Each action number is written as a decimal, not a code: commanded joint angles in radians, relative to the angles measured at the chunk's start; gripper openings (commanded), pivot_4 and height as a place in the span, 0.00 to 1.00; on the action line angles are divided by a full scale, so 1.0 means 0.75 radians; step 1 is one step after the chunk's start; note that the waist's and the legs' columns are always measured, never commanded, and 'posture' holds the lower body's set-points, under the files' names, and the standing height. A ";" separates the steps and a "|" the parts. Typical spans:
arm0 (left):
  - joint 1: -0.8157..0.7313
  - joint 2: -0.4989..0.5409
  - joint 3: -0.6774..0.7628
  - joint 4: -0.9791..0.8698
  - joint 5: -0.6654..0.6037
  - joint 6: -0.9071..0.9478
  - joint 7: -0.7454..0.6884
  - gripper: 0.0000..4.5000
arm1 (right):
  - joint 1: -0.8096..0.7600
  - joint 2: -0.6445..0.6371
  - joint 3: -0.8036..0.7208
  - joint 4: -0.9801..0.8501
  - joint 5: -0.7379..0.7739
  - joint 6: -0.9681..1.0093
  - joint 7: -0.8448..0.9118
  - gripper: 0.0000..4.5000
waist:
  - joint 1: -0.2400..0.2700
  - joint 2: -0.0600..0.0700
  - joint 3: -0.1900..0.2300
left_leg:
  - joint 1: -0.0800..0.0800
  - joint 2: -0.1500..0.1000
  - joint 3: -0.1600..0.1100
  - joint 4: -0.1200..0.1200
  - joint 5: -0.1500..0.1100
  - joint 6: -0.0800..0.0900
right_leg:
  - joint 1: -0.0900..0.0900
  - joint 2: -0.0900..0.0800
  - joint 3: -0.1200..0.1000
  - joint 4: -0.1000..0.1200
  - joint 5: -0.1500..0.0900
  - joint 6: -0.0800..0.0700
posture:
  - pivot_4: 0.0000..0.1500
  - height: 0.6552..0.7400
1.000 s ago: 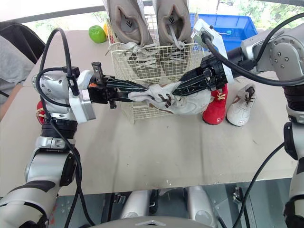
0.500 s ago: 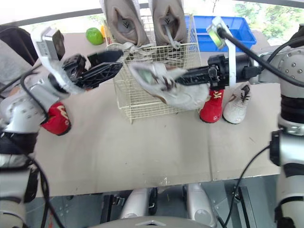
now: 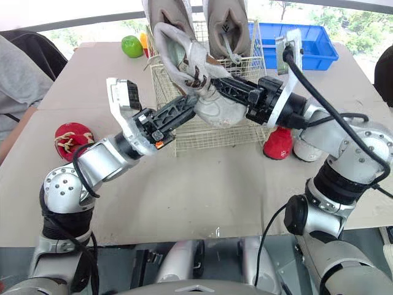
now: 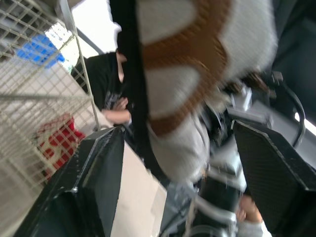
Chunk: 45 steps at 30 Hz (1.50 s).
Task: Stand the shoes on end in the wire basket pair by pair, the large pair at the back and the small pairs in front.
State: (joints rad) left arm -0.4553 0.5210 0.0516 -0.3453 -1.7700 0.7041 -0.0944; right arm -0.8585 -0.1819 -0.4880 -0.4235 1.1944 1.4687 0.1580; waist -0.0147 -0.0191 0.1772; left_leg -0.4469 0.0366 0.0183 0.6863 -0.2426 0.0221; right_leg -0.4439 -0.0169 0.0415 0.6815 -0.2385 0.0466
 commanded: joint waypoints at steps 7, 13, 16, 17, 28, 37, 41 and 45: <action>-0.102 0.043 0.080 0.068 0.045 0.105 -0.090 0.06 | 0.084 -0.117 0.080 -0.110 0.310 -0.256 -0.228 0.01 | -0.003 0.000 0.000 | 0.000 0.000 0.002 -0.001 0.000 0.000 | 0.000 0.001 -0.001 -0.001 0.000 0.000 | 1.00 1.00; -0.300 0.259 0.116 0.200 0.408 0.119 -0.395 0.06 | 0.336 -0.475 0.243 -0.489 -0.145 -0.591 0.153 0.76 | 0.002 0.000 0.000 | -0.002 -0.001 0.002 -0.001 0.000 -0.001 | 0.000 0.001 -0.002 -0.003 0.000 0.000 | 1.00 1.00; -0.450 0.335 0.126 0.338 0.604 0.065 -0.531 0.06 | 0.569 -0.610 0.227 -0.580 -0.366 -0.860 0.383 0.97 | 0.006 -0.001 -0.001 | -0.001 0.000 0.002 -0.002 0.000 0.000 | 0.000 0.002 -0.002 -0.005 -0.001 0.000 | 1.00 1.00; -0.487 0.352 0.121 0.370 0.677 0.041 -0.580 0.06 | 0.633 -0.634 0.207 -0.588 -0.415 -0.932 0.427 0.97 | 0.006 -0.001 -0.001 | -0.001 0.000 0.001 -0.002 0.000 -0.001 | 0.001 0.002 -0.003 -0.005 -0.001 0.000 | 1.00 1.00; -0.547 0.333 -0.130 0.651 1.642 -0.617 -0.955 0.06 | 0.963 -0.727 0.111 -0.513 -0.503 -1.144 0.583 0.97 | 0.006 -0.001 -0.001 | 0.006 0.000 0.005 -0.002 0.000 -0.001 | 0.007 0.002 0.000 -0.005 -0.001 0.000 | 1.00 1.00; -0.470 0.303 -0.123 0.739 1.736 -0.502 -1.112 0.06 | 0.973 -0.728 0.140 -0.518 -0.495 -1.164 0.545 0.97 | 0.004 -0.002 0.000 | 0.016 0.000 0.006 -0.002 0.000 0.000 | 0.016 0.002 0.001 -0.005 -0.001 0.000 | 1.00 1.00; -0.441 0.303 -0.084 0.716 1.723 -0.401 -1.134 0.06 | 0.978 -0.725 0.152 -0.524 -0.496 -1.168 0.535 0.97 | 0.000 -0.001 -0.001 | 0.020 0.001 0.006 -0.003 0.000 0.000 | 0.018 0.003 0.002 -0.004 -0.001 0.000 | 1.00 1.00; -0.417 0.319 -0.087 0.662 1.756 -0.354 -1.149 0.06 | 0.983 -0.723 0.174 -0.520 -0.505 -1.177 0.531 0.97 | -0.003 -0.001 -0.001 | 0.021 0.001 0.006 -0.003 0.000 0.000 | 0.019 0.004 0.003 -0.004 -0.001 0.000 | 1.00 1.00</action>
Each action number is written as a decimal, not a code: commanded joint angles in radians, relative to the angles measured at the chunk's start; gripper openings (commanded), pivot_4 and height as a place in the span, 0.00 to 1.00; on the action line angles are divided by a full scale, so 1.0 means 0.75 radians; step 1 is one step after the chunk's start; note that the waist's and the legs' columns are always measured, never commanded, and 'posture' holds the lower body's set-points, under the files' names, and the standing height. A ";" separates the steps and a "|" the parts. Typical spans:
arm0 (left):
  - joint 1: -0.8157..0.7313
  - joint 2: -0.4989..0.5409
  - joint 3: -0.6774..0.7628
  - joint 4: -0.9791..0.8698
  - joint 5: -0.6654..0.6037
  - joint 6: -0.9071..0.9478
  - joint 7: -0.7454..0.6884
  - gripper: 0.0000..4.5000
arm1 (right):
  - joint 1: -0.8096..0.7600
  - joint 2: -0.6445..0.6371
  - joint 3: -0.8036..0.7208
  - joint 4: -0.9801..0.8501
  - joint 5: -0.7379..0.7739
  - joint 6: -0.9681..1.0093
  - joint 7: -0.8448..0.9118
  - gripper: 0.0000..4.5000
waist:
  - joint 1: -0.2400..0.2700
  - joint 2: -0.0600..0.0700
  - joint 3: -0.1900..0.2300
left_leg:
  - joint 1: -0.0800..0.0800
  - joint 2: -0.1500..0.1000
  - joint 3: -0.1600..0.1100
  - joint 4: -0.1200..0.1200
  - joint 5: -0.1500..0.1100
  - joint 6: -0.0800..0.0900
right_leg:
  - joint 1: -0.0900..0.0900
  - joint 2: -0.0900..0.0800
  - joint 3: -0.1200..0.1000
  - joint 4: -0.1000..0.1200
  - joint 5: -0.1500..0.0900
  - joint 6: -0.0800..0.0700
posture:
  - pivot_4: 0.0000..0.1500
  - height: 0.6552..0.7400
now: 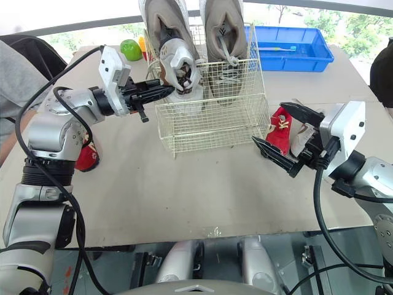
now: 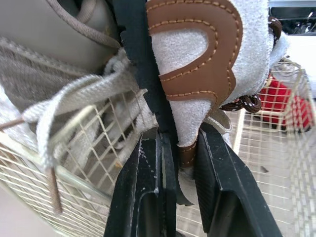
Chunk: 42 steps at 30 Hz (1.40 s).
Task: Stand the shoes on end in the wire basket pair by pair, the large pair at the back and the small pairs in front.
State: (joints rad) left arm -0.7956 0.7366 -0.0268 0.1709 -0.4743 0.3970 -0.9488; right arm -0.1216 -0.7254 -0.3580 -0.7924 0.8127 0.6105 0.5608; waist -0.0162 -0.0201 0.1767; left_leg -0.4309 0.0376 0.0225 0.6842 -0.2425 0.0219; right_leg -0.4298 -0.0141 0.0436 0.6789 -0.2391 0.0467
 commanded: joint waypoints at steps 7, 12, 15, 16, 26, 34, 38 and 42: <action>0.076 0.078 0.053 -0.142 0.026 0.209 0.023 0.40 | -0.008 -0.011 0.010 0.001 0.006 -0.042 0.015 0.98 | -0.003 0.001 0.000 | 0.001 0.001 -0.001 -0.001 0.000 0.000 | 0.000 0.000 0.002 0.000 0.000 0.000 | 1.00 1.00; 0.093 0.111 0.146 -0.279 -0.093 0.417 0.050 0.83 | -0.011 -0.018 0.023 0.030 -0.003 -0.055 0.047 0.98 | -0.007 0.001 0.000 | 0.002 0.001 -0.001 -0.001 0.000 0.000 | 0.000 0.001 0.003 0.001 0.000 0.000 | 1.00 1.00; 0.110 0.168 0.206 -0.357 -0.143 0.511 0.053 0.83 | -0.018 -0.022 0.032 0.056 -0.011 -0.063 0.068 0.98 | -0.014 0.001 0.000 | 0.002 0.002 -0.001 0.000 0.000 0.000 | 0.000 0.002 0.003 0.001 0.000 0.000 | 1.00 1.00; 0.121 0.182 0.217 -0.376 -0.151 0.520 0.045 0.83 | -0.022 -0.022 0.035 0.063 -0.015 -0.066 0.073 0.98 | -0.015 0.001 0.000 | 0.002 0.002 -0.002 0.000 0.000 0.000 | 0.000 0.003 0.003 0.000 0.000 0.000 | 1.00 1.00; 0.269 0.070 0.376 -0.578 -0.343 0.564 0.099 0.83 | -0.051 -0.054 0.072 0.137 -0.062 -0.038 0.089 0.98 | 0.016 -0.001 0.000 | -0.001 0.001 -0.001 0.001 0.000 0.000 | 0.000 -0.002 0.000 -0.001 0.000 0.000 | 1.00 1.00; 0.475 -0.042 0.379 -0.901 -0.720 0.727 0.143 0.83 | -0.065 -0.108 -0.007 0.263 -0.108 0.273 -0.188 0.98 | 0.006 -0.001 0.000 | 0.000 0.001 -0.003 0.001 0.000 0.000 | 0.000 -0.002 0.002 0.000 0.000 0.000 | 1.00 1.00; 0.563 -0.081 0.274 -1.021 -0.757 0.707 0.156 0.83 | -0.129 -0.143 -0.071 0.359 -0.163 0.491 -0.379 0.98 | 0.009 -0.001 0.000 | 0.000 0.000 -0.002 0.000 0.000 0.000 | 0.000 -0.003 0.004 -0.001 0.000 0.000 | 1.00 1.00; 0.590 -0.116 0.217 -1.046 -0.748 0.672 0.172 0.83 | -0.301 -0.231 0.020 0.549 -0.184 0.803 -0.429 0.98 | 0.005 0.000 0.000 | 0.001 -0.001 -0.001 0.001 0.000 0.000 | 0.000 -0.002 0.005 0.000 0.000 0.000 | 1.00 1.00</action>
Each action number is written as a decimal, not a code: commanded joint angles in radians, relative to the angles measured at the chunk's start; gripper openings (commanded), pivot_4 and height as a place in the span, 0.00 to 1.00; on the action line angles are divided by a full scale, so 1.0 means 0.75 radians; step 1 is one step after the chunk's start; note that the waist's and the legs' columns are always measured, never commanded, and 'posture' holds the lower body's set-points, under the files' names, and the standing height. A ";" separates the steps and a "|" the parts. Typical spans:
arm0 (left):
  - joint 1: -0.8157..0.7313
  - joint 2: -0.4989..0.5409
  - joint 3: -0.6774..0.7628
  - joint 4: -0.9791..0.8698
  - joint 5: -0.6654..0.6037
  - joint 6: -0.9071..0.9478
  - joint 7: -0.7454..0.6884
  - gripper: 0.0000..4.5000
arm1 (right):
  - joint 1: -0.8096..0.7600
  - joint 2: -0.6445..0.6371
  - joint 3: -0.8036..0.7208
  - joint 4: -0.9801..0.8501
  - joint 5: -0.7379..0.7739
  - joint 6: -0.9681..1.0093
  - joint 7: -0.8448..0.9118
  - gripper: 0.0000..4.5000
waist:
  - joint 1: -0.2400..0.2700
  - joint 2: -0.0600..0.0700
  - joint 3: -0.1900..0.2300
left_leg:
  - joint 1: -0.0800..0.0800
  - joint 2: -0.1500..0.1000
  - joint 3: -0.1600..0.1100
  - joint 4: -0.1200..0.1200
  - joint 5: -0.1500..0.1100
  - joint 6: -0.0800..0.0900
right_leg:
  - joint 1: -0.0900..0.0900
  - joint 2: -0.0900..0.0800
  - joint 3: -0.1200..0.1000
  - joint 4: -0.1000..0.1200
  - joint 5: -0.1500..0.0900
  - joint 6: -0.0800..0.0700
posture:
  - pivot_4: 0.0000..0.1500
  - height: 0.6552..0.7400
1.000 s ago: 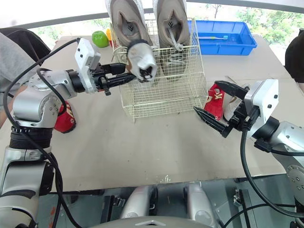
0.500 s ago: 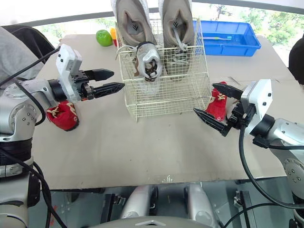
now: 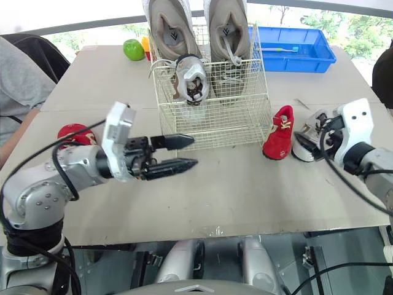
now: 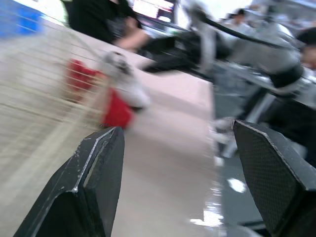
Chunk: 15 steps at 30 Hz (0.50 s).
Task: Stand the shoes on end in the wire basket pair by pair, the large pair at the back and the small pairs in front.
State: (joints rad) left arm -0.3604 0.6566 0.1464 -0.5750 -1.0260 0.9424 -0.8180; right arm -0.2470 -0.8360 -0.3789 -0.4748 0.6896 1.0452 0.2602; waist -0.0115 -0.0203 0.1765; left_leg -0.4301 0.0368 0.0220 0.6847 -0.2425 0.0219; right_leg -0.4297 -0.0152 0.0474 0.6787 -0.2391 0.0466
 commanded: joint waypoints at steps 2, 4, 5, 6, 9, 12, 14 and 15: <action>0.029 -0.001 -0.036 -0.047 0.014 -0.088 -0.044 0.83 | -0.275 -0.067 0.085 0.323 0.021 0.344 0.026 0.98 | -0.012 0.000 0.000 | 0.001 0.000 0.001 0.000 0.000 0.000 | 0.000 0.001 0.002 0.000 0.000 0.000 | 1.00 1.00; 0.032 0.006 -0.046 -0.040 0.021 -0.107 -0.055 0.83 | -0.374 -0.047 0.085 0.484 0.015 0.390 0.054 0.98 | -0.009 0.000 0.000 | 0.002 0.000 0.003 0.000 0.000 0.000 | 0.000 0.002 0.003 -0.001 0.000 -0.001 | 1.00 1.00; 0.031 0.005 -0.050 -0.039 0.022 -0.112 -0.053 0.83 | -0.400 -0.048 0.086 0.530 0.003 0.401 0.064 0.98 | -0.007 0.000 0.000 | 0.001 0.000 0.003 -0.001 0.000 0.000 | 0.000 0.002 0.002 -0.001 0.000 -0.001 | 1.00 1.00; 0.031 0.006 -0.049 -0.037 0.022 -0.119 -0.054 0.83 | -0.419 -0.060 0.093 0.584 -0.016 0.400 0.079 0.98 | -0.004 0.000 0.000 | 0.000 0.000 0.004 -0.001 0.000 0.000 | 0.000 0.002 0.000 -0.001 0.000 -0.001 | 1.00 1.00; 0.035 0.004 -0.049 -0.039 0.022 -0.134 -0.047 0.83 | -0.437 -0.107 0.132 0.685 -0.062 0.364 0.146 0.98 | 0.003 0.001 0.000 | -0.002 0.000 0.003 -0.001 0.000 0.000 | 0.000 0.002 -0.002 -0.003 0.000 0.000 | 1.00 1.00; 0.048 -0.003 -0.045 -0.058 0.009 -0.138 -0.022 0.83 | -0.425 -0.150 0.174 0.748 -0.095 0.313 0.233 0.98 | 0.000 0.001 0.000 | -0.003 0.000 0.004 -0.001 0.000 0.001 | 0.000 0.001 0.000 -0.004 0.000 0.000 | 1.00 1.00; 0.059 -0.011 -0.036 -0.080 -0.019 -0.127 0.011 0.83 | -0.440 -0.153 0.156 0.811 -0.100 0.290 0.272 0.98 | -0.002 0.001 0.000 | -0.002 0.000 0.004 -0.001 0.000 0.001 | 0.000 0.001 0.000 -0.004 0.000 0.000 | 1.00 1.00; 0.065 -0.011 -0.031 -0.086 -0.029 -0.124 0.021 0.83 | -0.455 -0.149 0.144 0.843 -0.104 0.283 0.281 0.98 | -0.003 0.001 0.000 | -0.002 0.000 0.004 -0.001 0.000 0.001 | 0.000 0.001 0.001 -0.004 0.000 0.000 | 1.00 1.00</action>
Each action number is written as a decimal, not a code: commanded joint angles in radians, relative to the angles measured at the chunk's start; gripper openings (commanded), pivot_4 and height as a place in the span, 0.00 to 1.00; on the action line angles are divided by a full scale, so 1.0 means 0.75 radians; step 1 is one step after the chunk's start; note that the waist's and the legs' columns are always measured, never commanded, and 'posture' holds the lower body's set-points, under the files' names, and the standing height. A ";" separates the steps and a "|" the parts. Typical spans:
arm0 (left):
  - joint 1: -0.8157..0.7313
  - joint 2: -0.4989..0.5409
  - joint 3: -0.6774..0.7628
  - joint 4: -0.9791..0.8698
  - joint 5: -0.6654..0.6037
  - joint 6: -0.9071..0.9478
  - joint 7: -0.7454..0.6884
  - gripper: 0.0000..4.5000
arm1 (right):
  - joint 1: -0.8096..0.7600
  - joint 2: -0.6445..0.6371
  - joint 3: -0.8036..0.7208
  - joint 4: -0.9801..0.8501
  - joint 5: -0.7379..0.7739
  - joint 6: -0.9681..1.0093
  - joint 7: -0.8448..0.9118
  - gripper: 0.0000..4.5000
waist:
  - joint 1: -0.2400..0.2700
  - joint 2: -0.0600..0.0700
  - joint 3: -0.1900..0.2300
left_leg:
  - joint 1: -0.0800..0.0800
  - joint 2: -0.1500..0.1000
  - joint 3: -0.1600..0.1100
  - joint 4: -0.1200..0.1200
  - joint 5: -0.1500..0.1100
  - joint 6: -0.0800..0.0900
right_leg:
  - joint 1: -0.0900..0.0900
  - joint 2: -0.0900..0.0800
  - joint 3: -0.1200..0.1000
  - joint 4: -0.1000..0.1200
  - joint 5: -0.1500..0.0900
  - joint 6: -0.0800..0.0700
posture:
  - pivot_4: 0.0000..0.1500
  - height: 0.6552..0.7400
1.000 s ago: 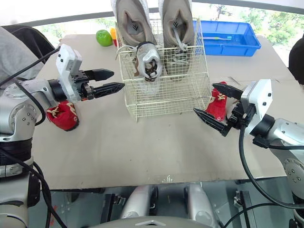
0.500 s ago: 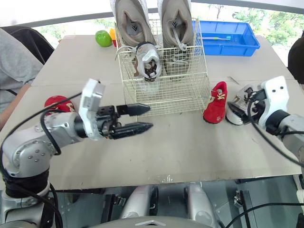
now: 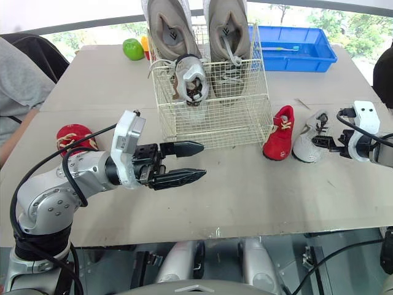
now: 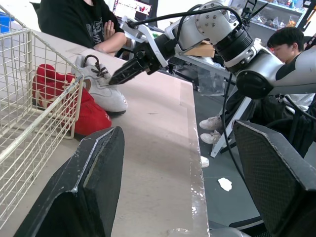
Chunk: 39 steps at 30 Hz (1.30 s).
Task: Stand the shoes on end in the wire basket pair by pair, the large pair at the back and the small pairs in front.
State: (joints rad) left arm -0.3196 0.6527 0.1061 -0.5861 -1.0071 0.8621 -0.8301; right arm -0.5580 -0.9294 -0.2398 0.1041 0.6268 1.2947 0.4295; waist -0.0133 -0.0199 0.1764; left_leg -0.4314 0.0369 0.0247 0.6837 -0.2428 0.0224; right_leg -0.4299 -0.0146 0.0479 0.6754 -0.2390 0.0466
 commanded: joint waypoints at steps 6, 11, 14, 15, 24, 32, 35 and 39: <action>0.023 0.000 0.020 -0.076 -0.057 -0.029 0.058 0.83 | -0.109 0.004 -0.027 0.190 -0.085 -0.124 0.064 0.98 | -0.003 0.000 0.000 | 0.001 0.000 0.001 0.000 0.000 0.000 | 0.000 0.001 0.000 0.001 0.000 0.000 | 1.00 1.00; -0.002 -0.005 0.011 -0.071 -0.059 -0.028 0.074 0.83 | -0.150 0.036 0.011 0.260 -0.170 -0.192 0.057 0.98 | -0.002 0.000 0.000 | 0.001 0.000 0.001 0.000 0.000 0.000 | 0.000 0.001 0.000 0.001 0.000 0.000 | 1.00 1.00; -0.010 -0.003 0.009 -0.069 -0.058 -0.027 0.078 0.83 | -0.157 0.044 0.019 0.270 -0.192 -0.196 0.061 0.98 | 0.000 0.000 0.000 | 0.000 0.000 0.002 0.000 0.000 0.000 | 0.000 0.001 -0.001 0.001 0.000 0.000 | 1.00 1.00; -0.012 -0.003 0.007 -0.070 -0.058 -0.026 0.079 0.83 | -0.159 0.045 0.025 0.272 -0.198 -0.195 0.064 0.98 | 0.000 0.000 0.000 | 0.000 0.000 0.002 0.000 0.000 0.000 | 0.000 0.001 0.000 0.001 0.000 0.000 | 1.00 1.00; -0.053 0.002 -0.001 -0.073 -0.087 -0.009 0.112 0.85 | -0.169 0.059 0.135 0.285 -0.266 -0.169 0.098 0.86 | 0.000 0.000 0.000 | 0.000 0.000 0.001 0.000 0.000 0.000 | 0.000 0.001 0.000 0.001 0.000 0.000 | 1.00 1.00; -0.060 0.007 -0.008 -0.064 -0.097 -0.010 0.121 0.85 | -0.220 0.156 0.216 0.367 -0.297 -0.188 0.163 0.05 | -0.001 -0.001 -0.001 | 0.001 0.000 0.001 0.000 0.000 0.000 | 0.000 0.001 -0.001 0.001 0.000 0.000 | 1.00 1.00; -0.046 0.012 0.000 -0.060 -0.096 -0.015 0.122 0.85 | -0.211 0.158 0.176 0.338 -0.297 -0.196 0.172 0.00 | -0.002 -0.003 -0.002 | 0.001 0.000 0.000 0.000 0.000 0.000 | 0.001 0.001 -0.001 0.001 0.000 0.000 | 1.00 1.00; -0.015 0.013 0.009 -0.071 -0.099 -0.021 0.125 0.85 | -0.157 0.147 -0.008 0.186 -0.226 -0.181 0.158 0.00 | -0.001 -0.002 -0.001 | 0.001 0.000 0.000 0.000 0.000 0.000 | 0.000 0.001 -0.001 0.001 0.000 0.000 | 1.00 1.00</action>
State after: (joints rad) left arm -0.3347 0.6555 0.0988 -0.6128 -1.0643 0.8653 -0.7350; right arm -0.6762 -0.8084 -0.1684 0.3165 0.4278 1.1552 0.5486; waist -0.0138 -0.0215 0.1754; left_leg -0.4311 0.0372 0.0245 0.6836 -0.2428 0.0223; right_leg -0.4297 -0.0140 0.0472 0.6761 -0.2390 0.0465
